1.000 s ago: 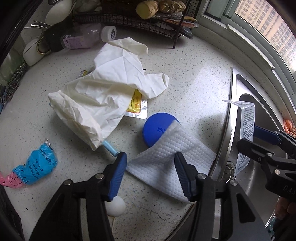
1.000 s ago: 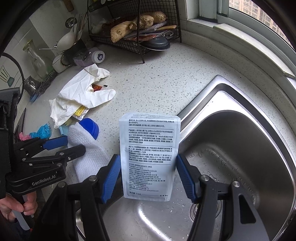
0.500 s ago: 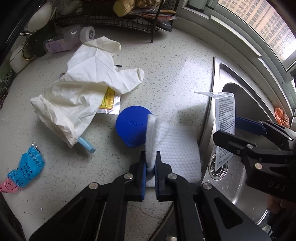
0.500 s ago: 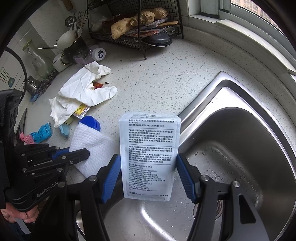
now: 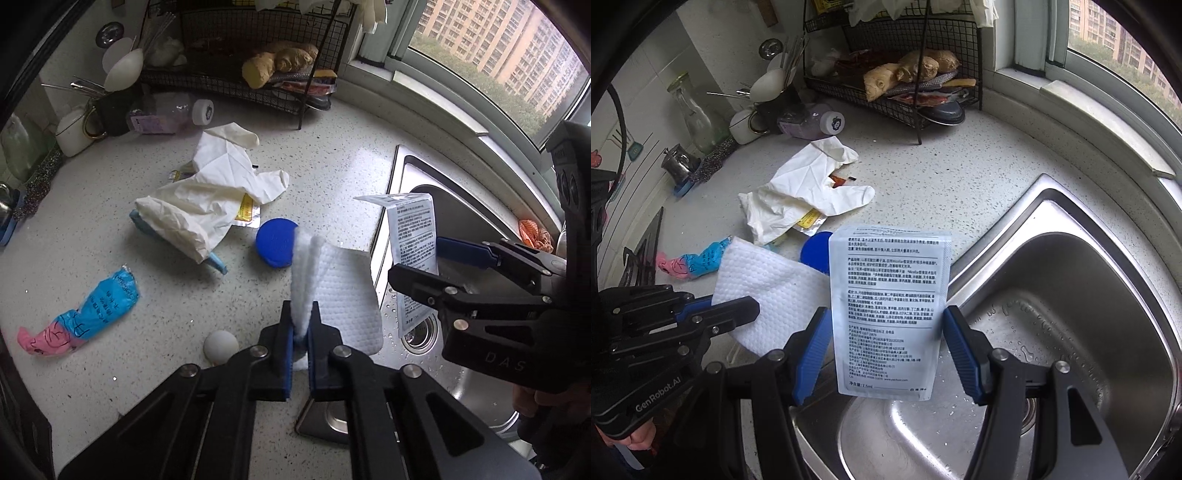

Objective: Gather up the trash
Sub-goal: 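Lift the wipe and carry both tools down toward the red bin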

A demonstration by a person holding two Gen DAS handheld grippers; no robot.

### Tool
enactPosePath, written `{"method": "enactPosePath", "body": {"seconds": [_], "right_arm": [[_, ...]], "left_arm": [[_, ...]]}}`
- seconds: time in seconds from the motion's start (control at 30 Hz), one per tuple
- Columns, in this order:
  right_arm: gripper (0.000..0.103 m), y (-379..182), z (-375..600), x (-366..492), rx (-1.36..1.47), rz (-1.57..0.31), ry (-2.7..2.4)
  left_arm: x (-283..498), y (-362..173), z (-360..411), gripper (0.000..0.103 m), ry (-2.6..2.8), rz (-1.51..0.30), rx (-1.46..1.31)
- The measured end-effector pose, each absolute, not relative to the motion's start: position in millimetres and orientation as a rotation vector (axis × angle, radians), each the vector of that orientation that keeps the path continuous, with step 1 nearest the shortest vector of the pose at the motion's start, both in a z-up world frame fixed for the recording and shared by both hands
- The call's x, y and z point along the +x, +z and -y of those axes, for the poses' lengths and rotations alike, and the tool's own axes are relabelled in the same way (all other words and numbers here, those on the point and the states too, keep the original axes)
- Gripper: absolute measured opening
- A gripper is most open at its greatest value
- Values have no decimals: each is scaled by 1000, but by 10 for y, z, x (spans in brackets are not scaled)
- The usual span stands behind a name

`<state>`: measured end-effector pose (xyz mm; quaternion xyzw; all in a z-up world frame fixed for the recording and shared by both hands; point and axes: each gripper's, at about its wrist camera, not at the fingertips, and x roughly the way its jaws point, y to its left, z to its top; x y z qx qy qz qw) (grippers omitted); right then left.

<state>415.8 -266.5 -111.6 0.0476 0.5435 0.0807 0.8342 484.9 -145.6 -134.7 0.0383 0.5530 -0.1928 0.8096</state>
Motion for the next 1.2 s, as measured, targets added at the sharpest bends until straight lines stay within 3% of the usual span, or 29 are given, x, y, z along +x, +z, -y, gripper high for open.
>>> {"method": "enactPosePath", "body": {"seconds": [0.63, 1.2], "right_arm": [[59, -666, 1491, 3070, 6, -1050, 320], [59, -1081, 722, 2085, -81, -1143, 394]], "left_arm": [[3285, -720, 306, 5, -288, -1058, 23], [2059, -1364, -449, 5, -243, -1167, -66]]}}
